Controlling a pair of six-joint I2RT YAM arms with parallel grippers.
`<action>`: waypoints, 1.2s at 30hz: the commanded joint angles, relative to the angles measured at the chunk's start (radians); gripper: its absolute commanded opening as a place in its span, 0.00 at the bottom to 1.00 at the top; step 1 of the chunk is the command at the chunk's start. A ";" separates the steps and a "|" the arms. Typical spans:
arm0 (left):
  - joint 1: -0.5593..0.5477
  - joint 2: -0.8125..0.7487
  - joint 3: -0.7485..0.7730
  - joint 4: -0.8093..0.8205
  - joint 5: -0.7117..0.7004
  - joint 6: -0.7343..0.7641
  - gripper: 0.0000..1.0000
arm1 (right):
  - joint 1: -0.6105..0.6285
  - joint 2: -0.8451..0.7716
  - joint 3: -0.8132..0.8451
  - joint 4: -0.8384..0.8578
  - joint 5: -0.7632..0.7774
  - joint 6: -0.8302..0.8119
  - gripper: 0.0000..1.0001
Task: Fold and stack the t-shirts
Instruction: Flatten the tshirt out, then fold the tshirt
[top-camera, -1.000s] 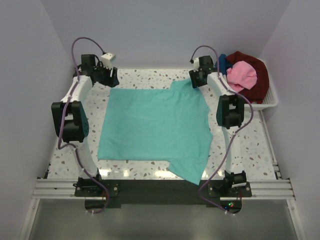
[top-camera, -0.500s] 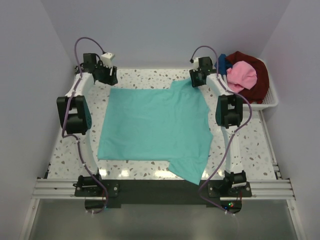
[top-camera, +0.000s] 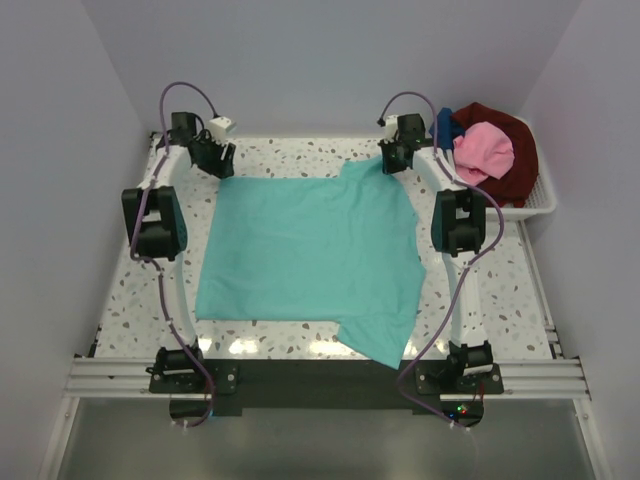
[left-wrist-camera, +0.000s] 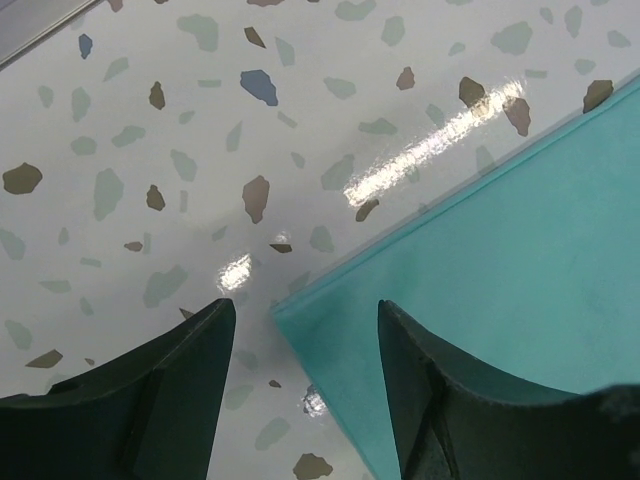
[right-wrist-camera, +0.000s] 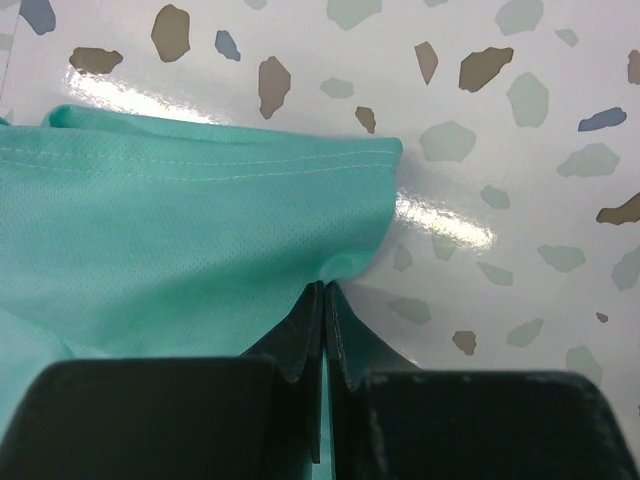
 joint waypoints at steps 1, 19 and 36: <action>0.010 0.021 0.059 -0.027 0.063 0.063 0.63 | 0.001 -0.016 0.001 0.022 -0.038 -0.013 0.00; 0.010 0.113 0.107 -0.047 0.084 0.066 0.29 | 0.001 -0.025 0.016 0.031 -0.020 -0.016 0.00; 0.012 -0.088 -0.083 0.140 0.126 0.061 0.00 | -0.008 -0.171 -0.037 0.055 -0.058 -0.036 0.00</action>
